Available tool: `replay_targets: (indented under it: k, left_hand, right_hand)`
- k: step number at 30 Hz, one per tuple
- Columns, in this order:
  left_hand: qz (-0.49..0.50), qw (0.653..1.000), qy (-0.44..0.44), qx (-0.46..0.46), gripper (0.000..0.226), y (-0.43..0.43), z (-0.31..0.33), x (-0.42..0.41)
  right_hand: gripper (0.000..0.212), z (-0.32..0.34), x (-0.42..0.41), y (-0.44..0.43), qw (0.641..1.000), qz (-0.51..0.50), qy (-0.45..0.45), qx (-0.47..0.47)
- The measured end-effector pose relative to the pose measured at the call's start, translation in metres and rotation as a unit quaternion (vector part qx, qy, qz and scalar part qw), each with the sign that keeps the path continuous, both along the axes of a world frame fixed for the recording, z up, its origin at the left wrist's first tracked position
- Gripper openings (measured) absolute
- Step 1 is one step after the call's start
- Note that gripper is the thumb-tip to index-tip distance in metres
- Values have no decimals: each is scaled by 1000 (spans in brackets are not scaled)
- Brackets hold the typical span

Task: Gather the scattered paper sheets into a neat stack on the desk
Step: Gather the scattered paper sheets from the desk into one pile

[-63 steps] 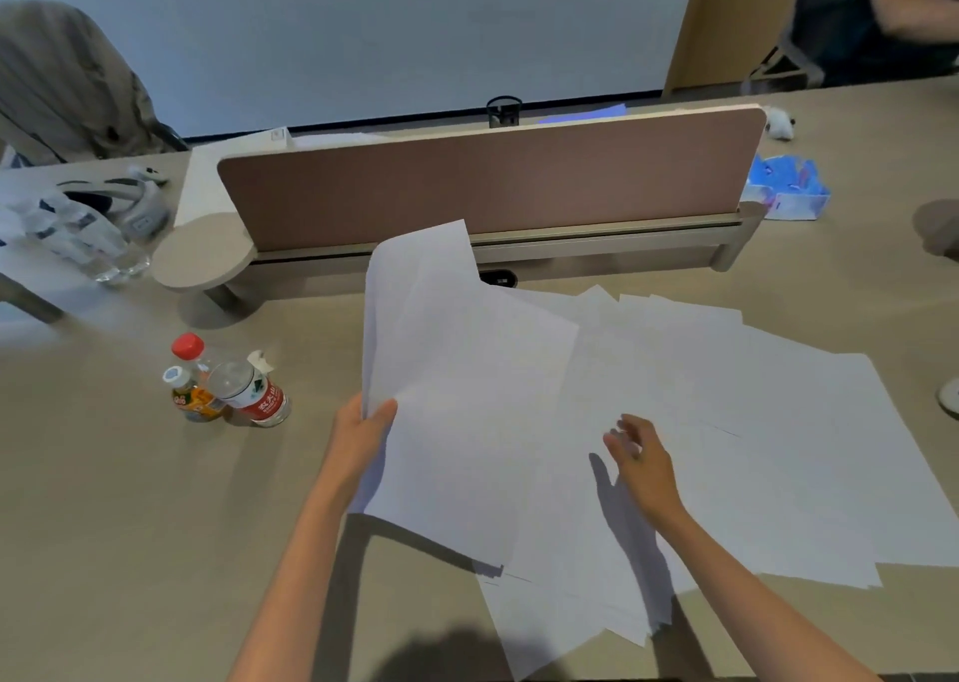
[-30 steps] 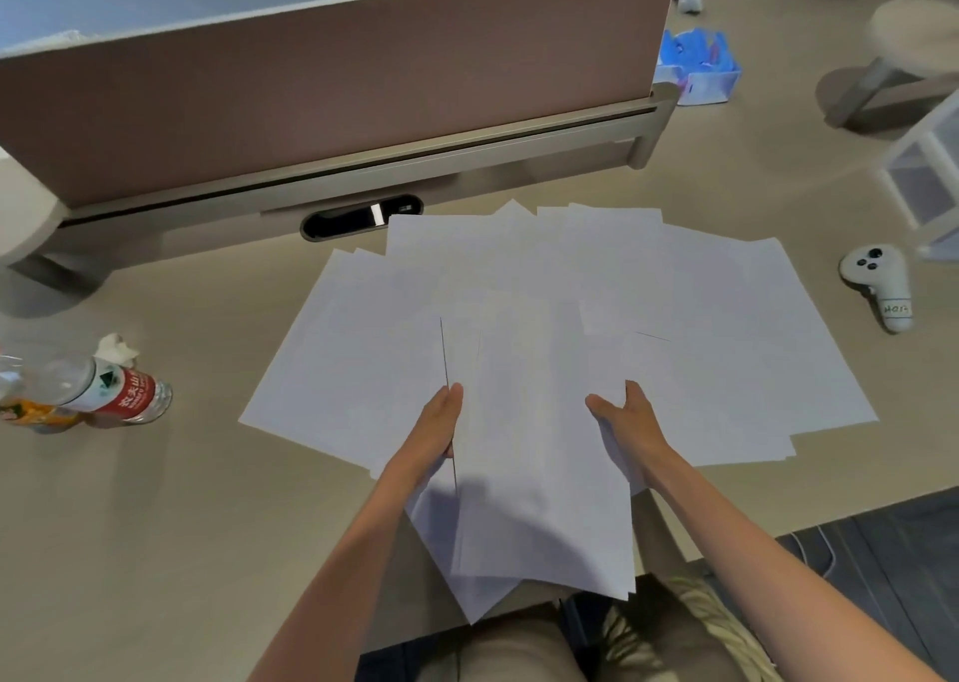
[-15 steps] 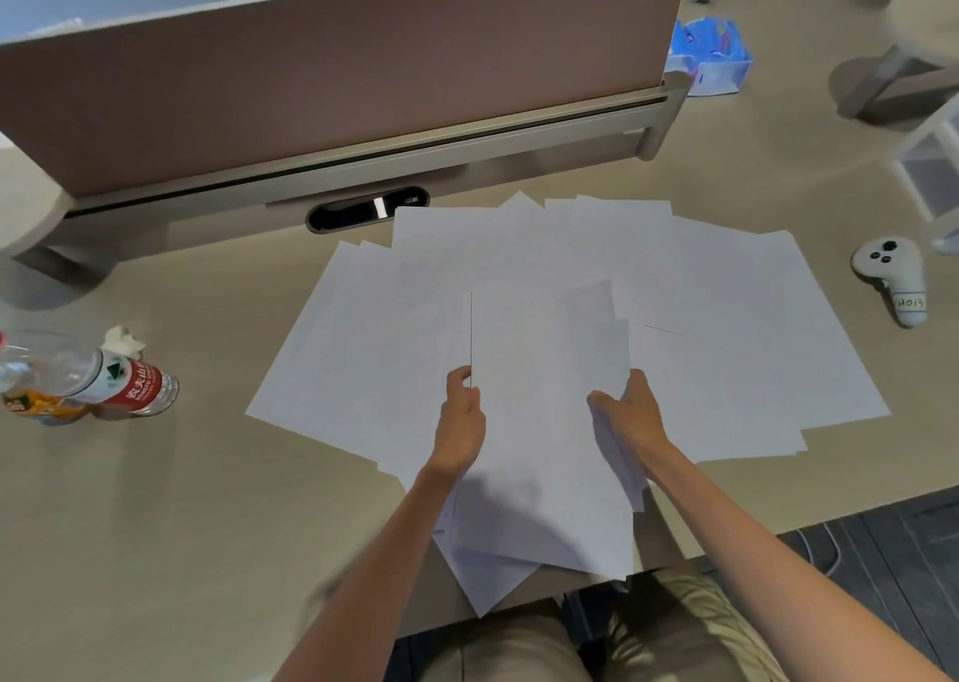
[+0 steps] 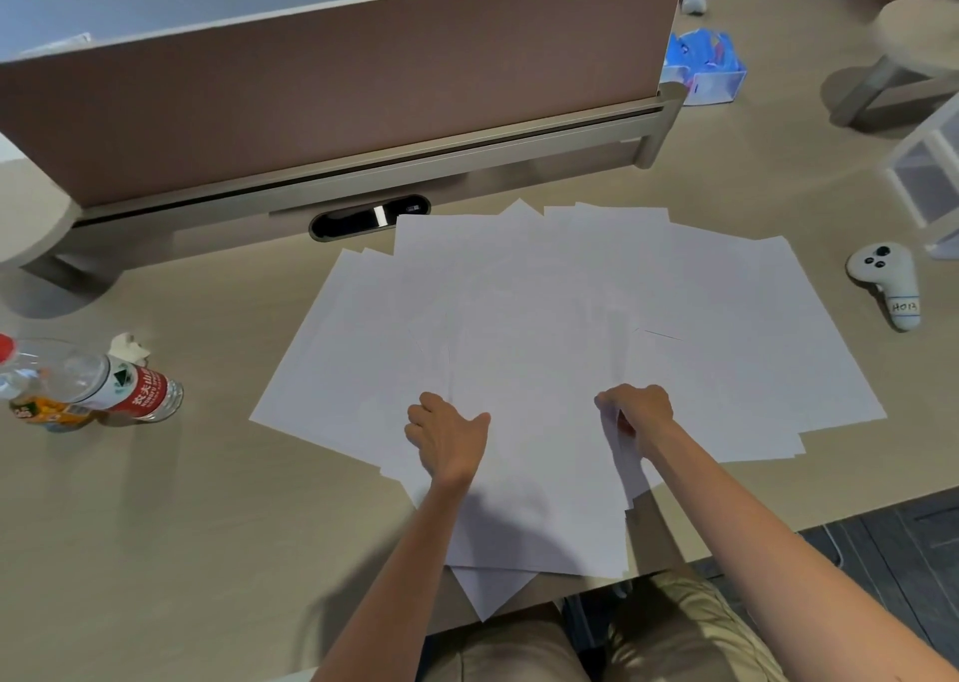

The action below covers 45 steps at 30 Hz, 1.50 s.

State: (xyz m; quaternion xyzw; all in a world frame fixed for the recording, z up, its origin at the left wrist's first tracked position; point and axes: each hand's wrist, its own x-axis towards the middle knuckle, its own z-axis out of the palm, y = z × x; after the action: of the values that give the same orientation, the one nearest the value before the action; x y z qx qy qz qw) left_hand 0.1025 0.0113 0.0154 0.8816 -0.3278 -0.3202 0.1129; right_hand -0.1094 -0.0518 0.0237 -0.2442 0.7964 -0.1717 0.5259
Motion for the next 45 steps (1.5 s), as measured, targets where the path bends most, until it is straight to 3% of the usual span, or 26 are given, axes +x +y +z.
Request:
replay_targets:
  k: [3, 7, 10, 16, 20, 23, 28, 30, 34, 37, 45]
  left_hand:
    - [-30, 999, -30, 9, 52, 2, 2, 1]
    - [-50, 998, -47, 12, 56, 5, -1, 2]
    - [-56, 998, -33, -4, 55, 6, -5, 6]
    - [-40, 996, 45, -59, 35, 3, -1, 23]
    - [-41, 988, 11, -146, 21, -19, 12, 34]
    - [-62, 976, -12, -206, 24, -45, 17, 41]
    - [-97, 964, -45, -243, 18, -100, 12, 50]
    - [-109, 965, -78, -225, 23, -119, 3, 51]
    - [-144, 974, -148, -92, 70, -146, -13, 45]
    - [-140, 977, -160, -19, 94, -157, -18, 44]
    - [-156, 973, -163, 39, 96, -167, -15, 58]
  right_hand:
    - [12, 3, -1, -5, 1000, 9, -23, 5]
    - [41, 3, 5, -7, 998, 42, -44, 25]
    - [26, 7, 11, 2, 994, 95, -5, -50]
    - [30, 21, 16, 19, 977, 107, -106, -153]
    - [28, 30, 9, 6, 974, 55, -146, -162]
    - [30, 33, 0, -12, 970, 40, -163, -176]
    - [29, 28, -22, -49, 963, 82, -162, -198]
    - [28, 23, -32, -64, 960, 116, -147, -209]
    - [25, 5, -50, -99, 941, 229, -47, -246]
    - [27, -11, -57, -118, 926, 267, -33, -264]
    - [19, -34, -66, -146, 903, 334, -39, -266]
